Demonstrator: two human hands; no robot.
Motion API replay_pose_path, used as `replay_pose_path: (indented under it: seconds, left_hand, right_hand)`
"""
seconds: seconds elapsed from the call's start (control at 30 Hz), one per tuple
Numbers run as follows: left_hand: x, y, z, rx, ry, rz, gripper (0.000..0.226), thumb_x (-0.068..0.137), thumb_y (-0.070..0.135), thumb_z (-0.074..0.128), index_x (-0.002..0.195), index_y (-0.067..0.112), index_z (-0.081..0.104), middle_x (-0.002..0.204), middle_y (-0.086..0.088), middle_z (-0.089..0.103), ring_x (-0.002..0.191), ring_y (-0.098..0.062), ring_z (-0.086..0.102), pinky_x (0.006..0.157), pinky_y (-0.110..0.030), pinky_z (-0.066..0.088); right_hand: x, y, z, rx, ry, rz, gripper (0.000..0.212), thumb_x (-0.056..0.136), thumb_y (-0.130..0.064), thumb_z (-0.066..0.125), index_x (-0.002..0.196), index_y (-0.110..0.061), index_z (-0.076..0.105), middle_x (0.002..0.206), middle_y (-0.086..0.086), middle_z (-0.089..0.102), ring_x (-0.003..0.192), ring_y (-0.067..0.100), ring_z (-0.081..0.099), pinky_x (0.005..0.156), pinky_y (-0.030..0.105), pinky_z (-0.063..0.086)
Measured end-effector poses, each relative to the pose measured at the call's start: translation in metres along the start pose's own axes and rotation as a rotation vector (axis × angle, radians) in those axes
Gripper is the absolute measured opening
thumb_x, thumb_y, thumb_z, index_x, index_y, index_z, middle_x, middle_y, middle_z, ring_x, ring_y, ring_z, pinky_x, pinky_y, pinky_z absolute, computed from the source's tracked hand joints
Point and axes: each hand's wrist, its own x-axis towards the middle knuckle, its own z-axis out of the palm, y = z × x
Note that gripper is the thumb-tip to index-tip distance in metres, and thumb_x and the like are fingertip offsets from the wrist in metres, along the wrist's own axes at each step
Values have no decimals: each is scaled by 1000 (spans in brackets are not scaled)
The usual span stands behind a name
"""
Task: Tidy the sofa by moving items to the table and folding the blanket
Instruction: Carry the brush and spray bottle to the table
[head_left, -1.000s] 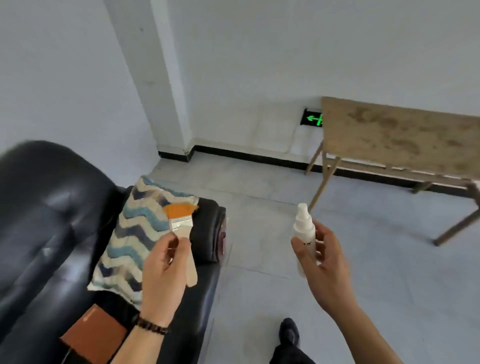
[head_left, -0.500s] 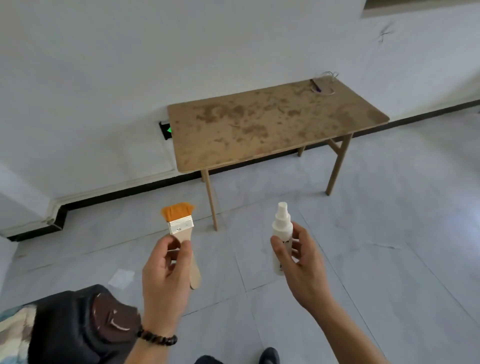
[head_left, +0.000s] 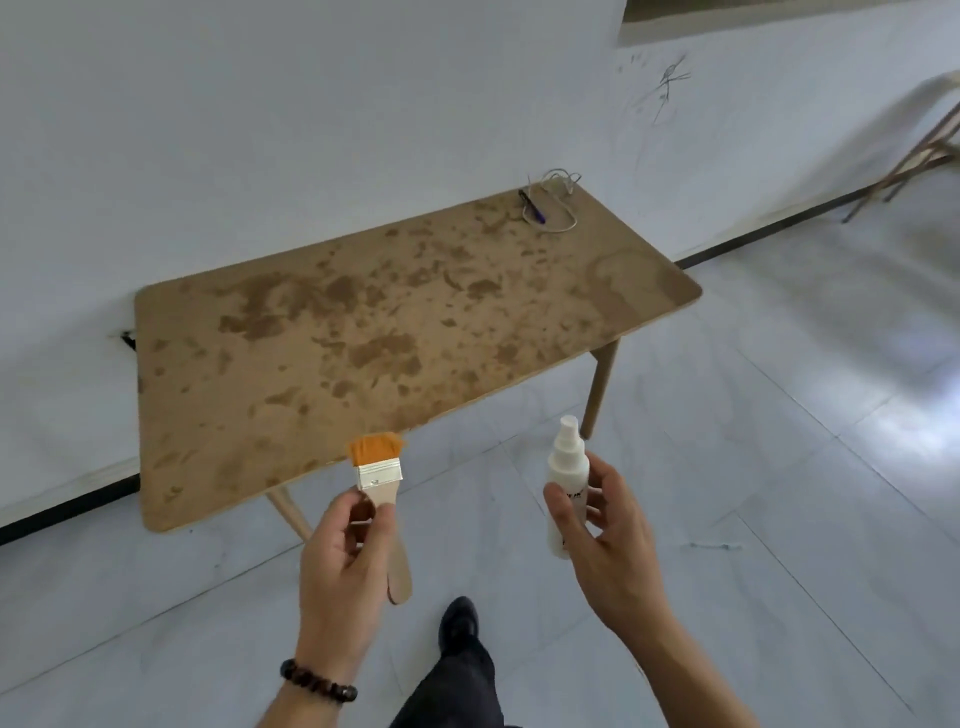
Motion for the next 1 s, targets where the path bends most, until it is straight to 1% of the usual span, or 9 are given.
replay_pose_path:
  seconds: [0.13, 0.2, 0.37, 0.47, 0.57, 0.67, 0.7, 0.83, 1.0]
  left_hand:
    - [97, 69, 78, -23, -161, 74, 5, 92, 33, 62, 91, 32, 66, 69, -8, 57, 61, -10, 49, 56, -28, 40]
    - [139, 98, 116, -10, -218, 119, 4, 91, 33, 62, 90, 33, 65, 73, -12, 60, 61, -13, 50, 56, -31, 42]
    - [224, 132, 215, 27, -289, 157, 8, 95, 20, 61, 94, 27, 66, 77, -4, 66, 63, -9, 57, 55, -20, 47]
    - [267, 127, 272, 27, -271, 120, 4, 90, 33, 63, 90, 33, 67, 78, -7, 66, 66, -11, 57, 60, -24, 48]
    - [313, 123, 336, 52, -197, 66, 14, 84, 41, 61, 96, 36, 67, 80, 0, 68, 70, -13, 61, 65, -32, 51]
    - [360, 137, 392, 46, -118, 2, 8, 91, 30, 66, 95, 37, 68, 86, 3, 71, 80, -20, 65, 76, -48, 57]
    - [375, 144, 408, 55, -96, -16, 14, 92, 24, 66, 93, 38, 68, 85, 3, 70, 79, -21, 65, 76, -51, 57]
    - [439, 165, 464, 109, -58, -22, 25, 93, 12, 63, 85, 35, 66, 83, 1, 70, 75, -24, 63, 72, -43, 54]
    - [510, 148, 519, 171, -49, -164, 17, 93, 16, 61, 92, 31, 66, 85, 3, 69, 79, -20, 64, 77, -44, 56]
  right_hand:
    - [105, -36, -38, 5, 134, -14, 50, 84, -53, 60, 130, -35, 53, 115, -15, 64, 106, 6, 61, 94, 36, 52]
    - [150, -45, -56, 20, 198, -31, 45, 87, -47, 61, 128, -33, 54, 114, -15, 64, 106, 6, 61, 92, 33, 51]
    - [258, -27, -84, 80, 294, 11, 41, 84, -53, 58, 122, -38, 54, 110, -18, 66, 104, 3, 62, 90, 29, 50]
    - [333, -1, -91, 102, 245, 22, 39, 90, -40, 63, 127, -35, 54, 113, -19, 65, 105, 1, 62, 92, 31, 52]
    - [425, 21, -108, 104, 171, -10, 38, 92, -32, 66, 126, -42, 53, 120, -19, 63, 109, -1, 61, 92, 25, 49]
    - [516, 19, -130, 94, 68, -18, 40, 92, -32, 67, 125, -47, 49, 122, -22, 61, 110, -3, 59, 90, 21, 47]
    - [544, 16, -136, 83, 42, -19, 41, 92, -31, 67, 124, -48, 48, 122, -24, 60, 110, -5, 59, 89, 19, 46]
    - [652, 7, -150, 16, -55, -63, 39, 93, -36, 65, 126, -45, 47, 119, -30, 57, 108, -10, 55, 82, 11, 42]
    - [754, 28, -135, -2, -138, -13, 40, 92, -44, 64, 128, -43, 46, 121, -25, 56, 110, -2, 57, 87, 19, 46]
